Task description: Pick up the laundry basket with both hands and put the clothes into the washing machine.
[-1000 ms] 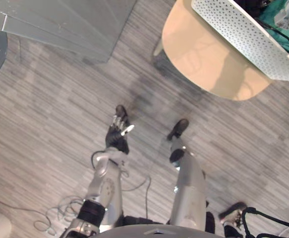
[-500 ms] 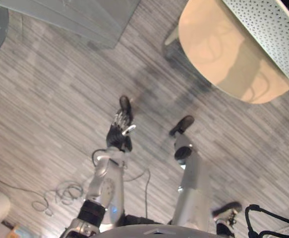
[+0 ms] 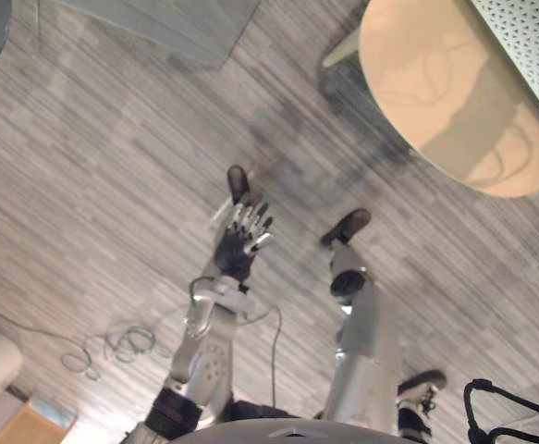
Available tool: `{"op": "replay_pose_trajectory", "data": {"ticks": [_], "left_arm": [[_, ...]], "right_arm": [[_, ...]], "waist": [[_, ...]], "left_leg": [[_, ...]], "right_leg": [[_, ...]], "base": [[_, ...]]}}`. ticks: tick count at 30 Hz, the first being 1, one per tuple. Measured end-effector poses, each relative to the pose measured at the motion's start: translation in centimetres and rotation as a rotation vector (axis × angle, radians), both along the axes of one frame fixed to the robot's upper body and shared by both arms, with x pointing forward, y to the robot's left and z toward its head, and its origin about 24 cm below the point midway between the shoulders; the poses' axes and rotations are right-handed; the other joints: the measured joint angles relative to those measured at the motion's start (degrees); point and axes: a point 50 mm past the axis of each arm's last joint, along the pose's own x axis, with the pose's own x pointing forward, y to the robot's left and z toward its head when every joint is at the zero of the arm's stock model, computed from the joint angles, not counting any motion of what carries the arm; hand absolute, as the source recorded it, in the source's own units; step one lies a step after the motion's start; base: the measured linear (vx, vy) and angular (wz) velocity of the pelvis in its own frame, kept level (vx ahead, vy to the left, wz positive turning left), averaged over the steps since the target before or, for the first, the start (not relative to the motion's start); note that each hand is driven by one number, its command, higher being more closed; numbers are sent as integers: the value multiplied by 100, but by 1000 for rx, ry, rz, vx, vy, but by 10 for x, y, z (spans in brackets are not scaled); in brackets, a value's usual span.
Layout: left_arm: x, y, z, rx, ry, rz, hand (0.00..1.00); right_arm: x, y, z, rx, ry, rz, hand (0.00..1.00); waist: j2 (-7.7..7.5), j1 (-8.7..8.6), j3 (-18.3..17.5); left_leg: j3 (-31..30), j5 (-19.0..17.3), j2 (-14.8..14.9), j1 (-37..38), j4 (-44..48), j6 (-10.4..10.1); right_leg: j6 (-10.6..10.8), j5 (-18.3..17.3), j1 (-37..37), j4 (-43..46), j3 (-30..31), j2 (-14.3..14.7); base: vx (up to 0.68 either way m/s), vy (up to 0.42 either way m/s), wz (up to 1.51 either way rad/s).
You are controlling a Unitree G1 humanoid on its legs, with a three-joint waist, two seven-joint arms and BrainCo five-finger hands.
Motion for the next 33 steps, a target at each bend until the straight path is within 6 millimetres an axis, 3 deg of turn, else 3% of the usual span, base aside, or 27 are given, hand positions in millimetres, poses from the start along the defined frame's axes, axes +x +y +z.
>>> {"op": "replay_pose_trajectory", "data": {"ticks": [8,17,26,33], "left_arm": [[-6,-11,5,-41,-13,-67,0],[-7,-9,18,-64,-60,-59,0],[-5,-8,10,-48,-22,-44,0],[-4,-9,-2,-23,39,-36,0]], "right_arm": [[-4,-18,-9,104,-16,-17,100],[6,-16,-25,168,-8,13,100],[3,-2,-13,304,-236,93,100],[6,2,-18,382,-308,130,100]], "waist": [[2,90,-2],[5,80,-5],[2,-110,-5],[-14,-260,-10]], "left_leg": [[-75,1,-34,-119,73,1],[-71,-32,81,-135,398,36],[-89,-67,278,44,619,35],[-177,-167,387,369,780,-37]], "right_leg": [[3,5,-39,44,-47,-52],[-73,55,1,111,10,-16],[-138,93,291,102,-125,77],[-184,48,771,145,-344,91]], "base": [[-10,-18,5],[-35,-47,-5],[-58,-67,-8],[-19,-96,2]]}}
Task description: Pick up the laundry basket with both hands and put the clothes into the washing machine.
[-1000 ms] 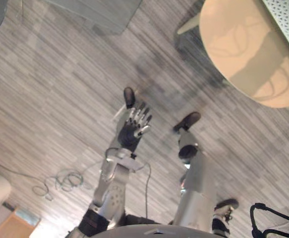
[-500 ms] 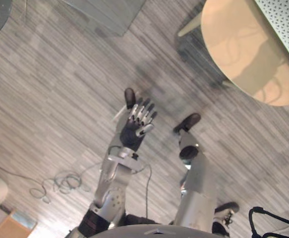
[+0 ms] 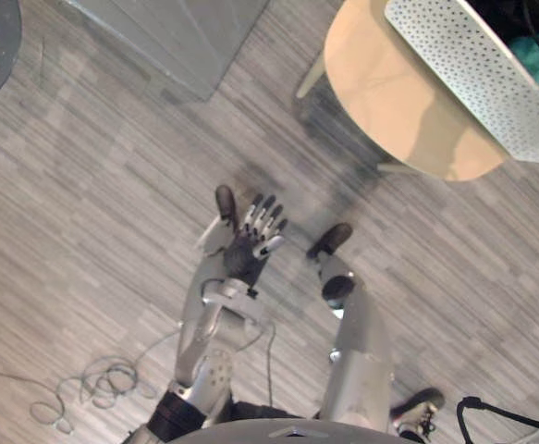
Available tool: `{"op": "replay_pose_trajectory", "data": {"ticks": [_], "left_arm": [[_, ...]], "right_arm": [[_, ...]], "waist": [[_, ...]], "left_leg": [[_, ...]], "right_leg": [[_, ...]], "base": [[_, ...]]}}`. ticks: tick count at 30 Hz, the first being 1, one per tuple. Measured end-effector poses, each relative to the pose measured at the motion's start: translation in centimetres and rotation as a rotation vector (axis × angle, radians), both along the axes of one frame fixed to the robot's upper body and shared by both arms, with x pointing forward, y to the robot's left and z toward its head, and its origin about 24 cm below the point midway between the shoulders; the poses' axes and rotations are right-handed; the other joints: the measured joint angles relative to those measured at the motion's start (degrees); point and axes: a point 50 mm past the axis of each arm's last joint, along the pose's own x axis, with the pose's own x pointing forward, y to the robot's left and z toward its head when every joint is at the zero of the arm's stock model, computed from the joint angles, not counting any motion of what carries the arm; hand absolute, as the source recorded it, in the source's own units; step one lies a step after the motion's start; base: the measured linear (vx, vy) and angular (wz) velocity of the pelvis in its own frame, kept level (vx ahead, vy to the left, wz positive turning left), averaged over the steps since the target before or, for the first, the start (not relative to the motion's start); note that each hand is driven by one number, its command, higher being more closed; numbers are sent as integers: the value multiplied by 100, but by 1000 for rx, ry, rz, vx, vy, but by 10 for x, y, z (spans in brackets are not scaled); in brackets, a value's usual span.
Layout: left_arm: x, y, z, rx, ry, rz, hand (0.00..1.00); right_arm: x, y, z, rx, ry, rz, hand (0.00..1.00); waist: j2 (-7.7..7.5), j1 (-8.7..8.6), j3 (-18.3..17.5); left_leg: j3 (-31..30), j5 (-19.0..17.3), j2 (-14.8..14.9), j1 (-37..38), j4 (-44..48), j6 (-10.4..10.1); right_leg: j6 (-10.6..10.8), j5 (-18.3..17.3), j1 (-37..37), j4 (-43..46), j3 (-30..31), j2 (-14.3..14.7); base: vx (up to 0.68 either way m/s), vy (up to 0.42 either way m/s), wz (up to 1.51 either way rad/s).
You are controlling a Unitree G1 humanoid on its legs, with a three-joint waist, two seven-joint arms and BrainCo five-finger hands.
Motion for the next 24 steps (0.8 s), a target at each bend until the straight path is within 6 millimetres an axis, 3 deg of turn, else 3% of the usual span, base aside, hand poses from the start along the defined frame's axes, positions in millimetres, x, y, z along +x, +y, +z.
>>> {"op": "replay_pose_trajectory", "data": {"ticks": [6,12,19,24], "left_arm": [[0,0,-8,18,29,-1,0],[0,9,-20,82,60,3,0],[-4,16,-33,127,104,4,0],[-6,21,-46,184,147,0,0]], "right_arm": [[8,11,-4,39,-16,47,100],[22,37,-18,84,-50,133,100],[18,39,-19,189,-151,175,100],[21,35,-41,286,-173,196,100]], "waist": [[-34,-48,-1],[-273,-147,-1],[-421,-154,-40],[-808,-178,-324]], "left_leg": [[-94,-54,115,313,121,-60],[-120,-161,232,753,255,-156],[-130,-186,237,1380,177,-213],[-123,-237,240,1898,51,-302]], "right_leg": [[-31,15,430,11,-59,114],[-37,-213,833,160,-39,166],[-15,-296,1460,146,-77,187],[20,-383,1957,67,-90,236]], "base": [[26,-82,2],[9,-100,-2],[34,-57,6],[50,-43,4]]}}
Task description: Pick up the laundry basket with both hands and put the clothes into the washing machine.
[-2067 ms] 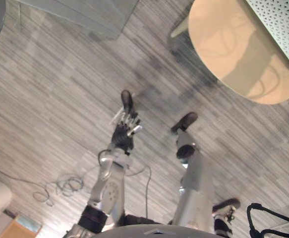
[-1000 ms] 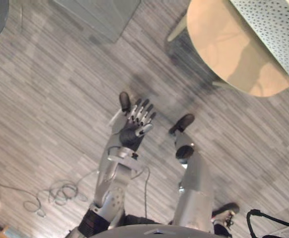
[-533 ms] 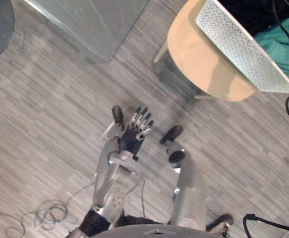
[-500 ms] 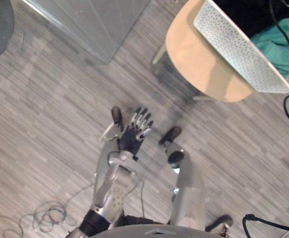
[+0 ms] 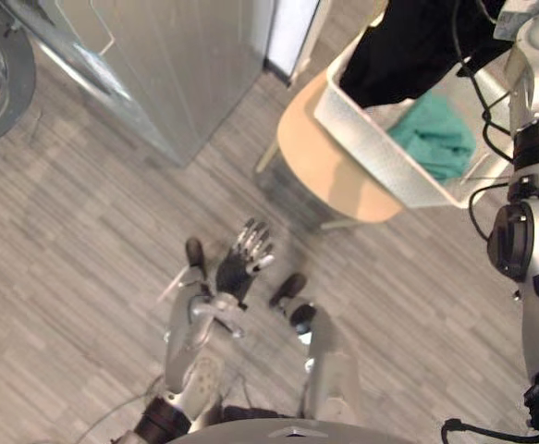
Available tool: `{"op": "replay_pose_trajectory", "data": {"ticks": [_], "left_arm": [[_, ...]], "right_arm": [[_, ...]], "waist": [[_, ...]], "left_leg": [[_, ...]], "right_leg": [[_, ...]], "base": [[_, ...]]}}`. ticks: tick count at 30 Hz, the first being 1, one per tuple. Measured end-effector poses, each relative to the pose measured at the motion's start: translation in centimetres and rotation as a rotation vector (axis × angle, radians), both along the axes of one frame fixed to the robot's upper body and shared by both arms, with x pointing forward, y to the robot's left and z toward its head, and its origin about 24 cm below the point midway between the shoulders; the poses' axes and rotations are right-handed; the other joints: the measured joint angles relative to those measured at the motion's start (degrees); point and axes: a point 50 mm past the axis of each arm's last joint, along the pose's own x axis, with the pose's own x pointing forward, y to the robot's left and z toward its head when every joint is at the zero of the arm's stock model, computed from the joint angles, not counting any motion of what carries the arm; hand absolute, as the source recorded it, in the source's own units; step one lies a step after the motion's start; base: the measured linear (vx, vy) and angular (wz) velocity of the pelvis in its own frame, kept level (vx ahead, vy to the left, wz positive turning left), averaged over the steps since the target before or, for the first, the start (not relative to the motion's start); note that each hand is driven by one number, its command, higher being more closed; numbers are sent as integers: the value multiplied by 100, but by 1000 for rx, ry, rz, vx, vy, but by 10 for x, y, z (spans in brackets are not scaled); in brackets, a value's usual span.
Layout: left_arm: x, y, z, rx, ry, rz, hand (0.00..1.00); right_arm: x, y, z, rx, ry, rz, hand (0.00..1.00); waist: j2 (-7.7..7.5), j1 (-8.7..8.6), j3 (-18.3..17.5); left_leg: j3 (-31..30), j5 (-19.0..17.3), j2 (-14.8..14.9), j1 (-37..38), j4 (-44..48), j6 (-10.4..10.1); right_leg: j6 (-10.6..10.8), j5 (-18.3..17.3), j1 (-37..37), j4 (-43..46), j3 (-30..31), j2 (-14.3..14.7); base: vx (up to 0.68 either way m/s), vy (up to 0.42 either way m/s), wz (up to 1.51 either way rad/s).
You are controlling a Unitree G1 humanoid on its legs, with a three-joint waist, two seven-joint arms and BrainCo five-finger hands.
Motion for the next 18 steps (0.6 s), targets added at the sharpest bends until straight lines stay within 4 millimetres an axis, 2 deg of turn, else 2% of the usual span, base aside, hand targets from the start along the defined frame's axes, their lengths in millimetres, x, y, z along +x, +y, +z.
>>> {"op": "replay_pose_trajectory", "data": {"ticks": [2,5,7,12,15,18], "left_arm": [[-1,3,-5,16,17,2,0],[-1,3,-7,23,24,-1,0],[-4,3,-9,57,22,-4,0],[-3,4,-7,125,-7,15,0],[4,2,17,163,-119,41,0],[18,-1,43,235,-266,83,0]], "right_arm": [[-4,-2,-4,5,-22,1,100],[-15,-1,7,2,-101,2,100],[-23,-9,2,30,-150,-20,100],[-35,-22,-10,70,-200,-47,100],[-41,-20,-16,90,-267,0,100],[-40,-4,-26,92,-296,71,100]], "waist": [[-99,6,-77],[-112,7,-119],[-169,18,-417],[-203,15,-842],[-236,-13,-1134],[-241,-101,-1277]], "left_leg": [[-7,-11,-11,177,-50,-16],[-19,-39,-37,400,-81,-46],[-3,-49,-101,482,-187,-64],[48,-126,-162,811,-270,-91],[170,-129,-155,969,-412,-95],[300,-127,-172,1278,-574,-103]], "right_leg": [[24,-44,174,-5,-16,-2],[41,-107,409,-5,-45,-12],[85,-162,455,18,-72,-63],[150,-161,785,-164,-69,-59],[185,-57,901,-417,-16,32],[189,72,1115,-652,96,104]], "base": [[71,-37,9],[45,-18,10],[55,-14,11],[91,-6,2],[67,6,-13],[58,17,-20]]}}
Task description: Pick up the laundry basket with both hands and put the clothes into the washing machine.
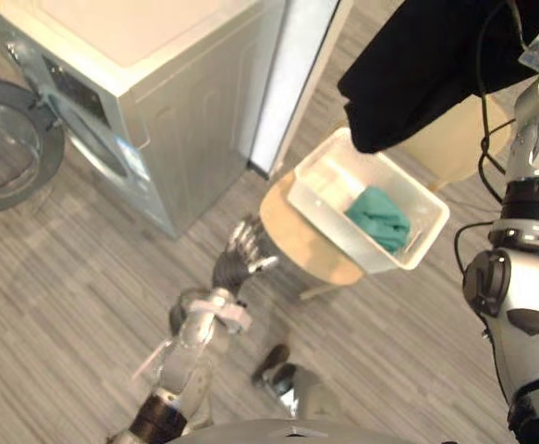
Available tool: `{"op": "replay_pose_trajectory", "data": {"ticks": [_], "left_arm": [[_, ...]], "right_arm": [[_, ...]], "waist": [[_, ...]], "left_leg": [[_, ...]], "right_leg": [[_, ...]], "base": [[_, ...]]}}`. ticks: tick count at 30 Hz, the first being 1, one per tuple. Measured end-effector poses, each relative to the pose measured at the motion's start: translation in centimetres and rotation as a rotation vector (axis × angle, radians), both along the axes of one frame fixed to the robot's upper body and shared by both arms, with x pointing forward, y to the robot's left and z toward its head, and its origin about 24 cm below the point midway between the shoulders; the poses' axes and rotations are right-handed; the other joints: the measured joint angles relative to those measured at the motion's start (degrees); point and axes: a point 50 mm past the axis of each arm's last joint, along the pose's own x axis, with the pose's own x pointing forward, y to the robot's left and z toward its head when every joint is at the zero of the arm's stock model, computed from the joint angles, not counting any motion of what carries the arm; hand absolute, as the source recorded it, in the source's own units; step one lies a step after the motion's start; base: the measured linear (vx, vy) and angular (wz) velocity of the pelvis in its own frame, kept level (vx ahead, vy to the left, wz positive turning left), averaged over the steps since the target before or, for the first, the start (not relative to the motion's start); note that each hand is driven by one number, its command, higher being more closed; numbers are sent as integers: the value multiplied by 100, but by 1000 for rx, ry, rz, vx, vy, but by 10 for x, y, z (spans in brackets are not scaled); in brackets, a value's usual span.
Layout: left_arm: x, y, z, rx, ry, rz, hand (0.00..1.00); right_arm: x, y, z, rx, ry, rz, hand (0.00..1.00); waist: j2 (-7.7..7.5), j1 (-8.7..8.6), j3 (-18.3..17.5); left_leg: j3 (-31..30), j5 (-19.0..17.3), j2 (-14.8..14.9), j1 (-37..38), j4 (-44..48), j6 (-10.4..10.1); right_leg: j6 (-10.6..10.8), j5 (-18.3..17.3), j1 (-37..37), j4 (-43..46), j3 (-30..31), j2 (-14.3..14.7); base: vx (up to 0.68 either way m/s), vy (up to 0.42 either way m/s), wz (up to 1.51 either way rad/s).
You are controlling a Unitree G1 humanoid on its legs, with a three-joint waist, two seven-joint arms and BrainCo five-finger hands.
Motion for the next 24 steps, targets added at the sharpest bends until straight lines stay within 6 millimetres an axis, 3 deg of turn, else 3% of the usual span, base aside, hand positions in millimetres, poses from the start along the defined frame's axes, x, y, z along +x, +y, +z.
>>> {"op": "replay_pose_trajectory", "data": {"ticks": [2,4,5,10,16,24], "left_arm": [[12,-3,21,99,-129,46,0],[17,-5,32,144,-190,65,0],[22,-9,45,223,-280,92,0],[36,-20,65,427,-449,108,0],[54,-27,75,610,-525,125,0],[65,-30,65,740,-494,123,0]], "right_arm": [[2,15,-13,-6,-12,56,100],[4,20,-17,0,-12,76,100],[7,27,-29,14,-5,114,100],[11,41,-67,17,82,207,100],[5,66,-85,-49,107,373,100],[-7,86,-110,-97,151,541,100]], "waist": [[-12,-107,-279],[-18,-135,-294],[-7,-193,-337],[3,-359,-614],[38,-523,-737],[68,-698,-913]], "left_leg": [[85,0,-40,85,-108,-1],[176,1,-60,220,-190,-1],[253,11,-114,420,-333,-2],[337,87,-271,683,-673,11],[337,175,-433,941,-979,68],[335,198,-572,1240,-1204,92]], "right_leg": [[19,87,7,-167,103,40],[33,144,60,-225,183,48],[60,222,179,-391,275,78],[144,357,335,-681,371,112],[197,551,510,-963,470,114],[268,718,809,-1312,531,115]], "base": [[58,30,-25],[42,29,-19],[40,45,-24],[47,47,-7],[54,62,-5],[20,46,-3]]}}
